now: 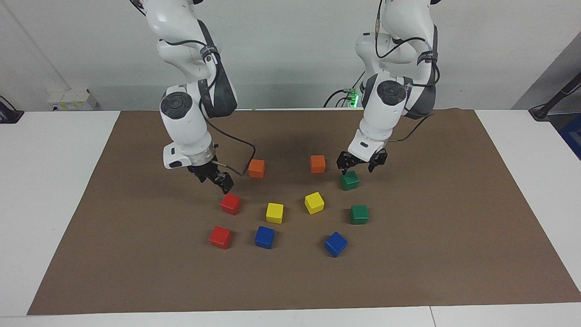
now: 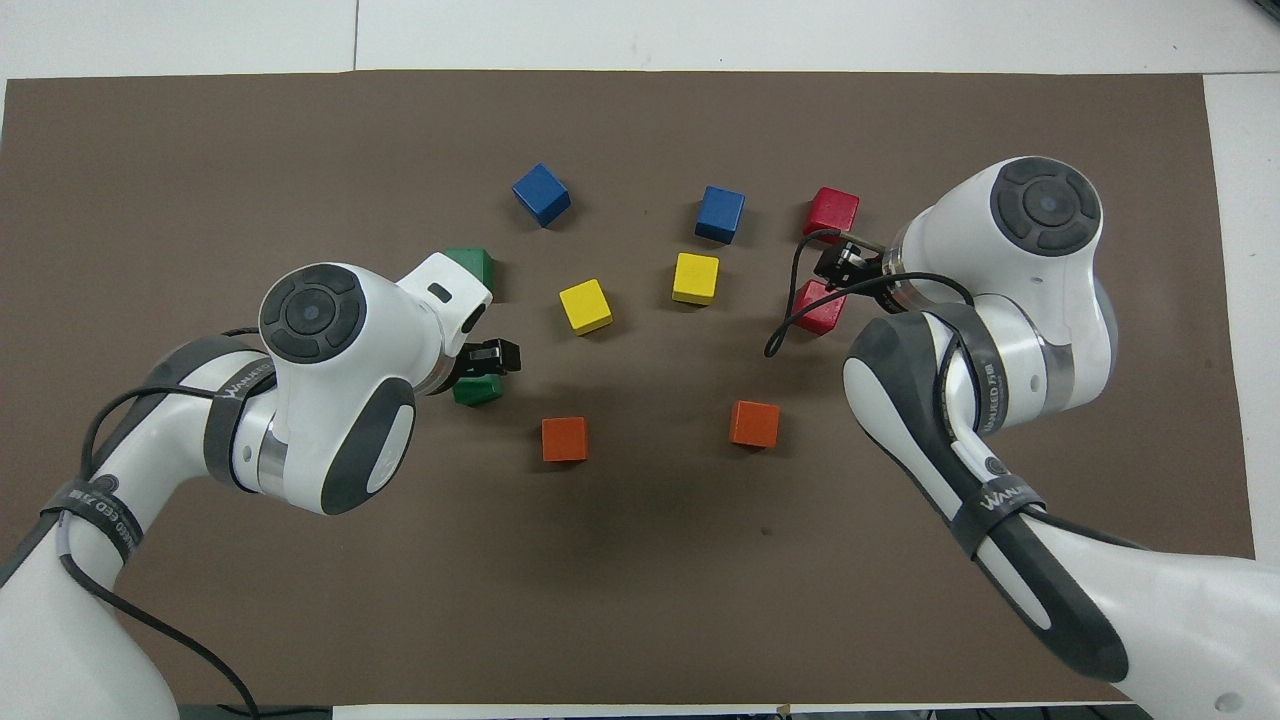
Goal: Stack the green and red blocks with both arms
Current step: 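Grasp a green cube with the left gripper while the right gripper grasps a red cube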
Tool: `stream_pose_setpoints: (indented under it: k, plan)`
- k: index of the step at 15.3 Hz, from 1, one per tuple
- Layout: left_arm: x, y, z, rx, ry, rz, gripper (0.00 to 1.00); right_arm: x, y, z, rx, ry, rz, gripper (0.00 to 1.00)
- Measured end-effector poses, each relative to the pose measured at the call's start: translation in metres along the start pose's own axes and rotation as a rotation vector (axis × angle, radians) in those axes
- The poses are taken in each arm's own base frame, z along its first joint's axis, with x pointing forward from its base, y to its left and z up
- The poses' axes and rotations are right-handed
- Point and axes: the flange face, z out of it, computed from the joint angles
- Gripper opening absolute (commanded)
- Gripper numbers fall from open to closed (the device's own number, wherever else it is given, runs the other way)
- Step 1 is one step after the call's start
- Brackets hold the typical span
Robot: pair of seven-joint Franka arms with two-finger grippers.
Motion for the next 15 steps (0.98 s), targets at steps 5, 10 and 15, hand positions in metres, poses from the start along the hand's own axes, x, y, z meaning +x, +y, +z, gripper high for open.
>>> stream_pose_setpoints:
  k: [5,10,15]
  plan:
    - [-0.013,0.012,0.041,-0.012,0.017,-0.03,1.0,-0.004,-0.015,0.031,-0.016,0.02,-0.043,1.0]
    - [-0.009,0.012,0.07,-0.012,0.011,-0.051,0.0,-0.005,-0.02,0.046,-0.017,0.026,-0.032,1.0]
    - [0.018,-0.024,0.041,0.038,-0.053,-0.053,0.0,-0.011,-0.032,0.052,-0.006,0.049,-0.017,1.0]
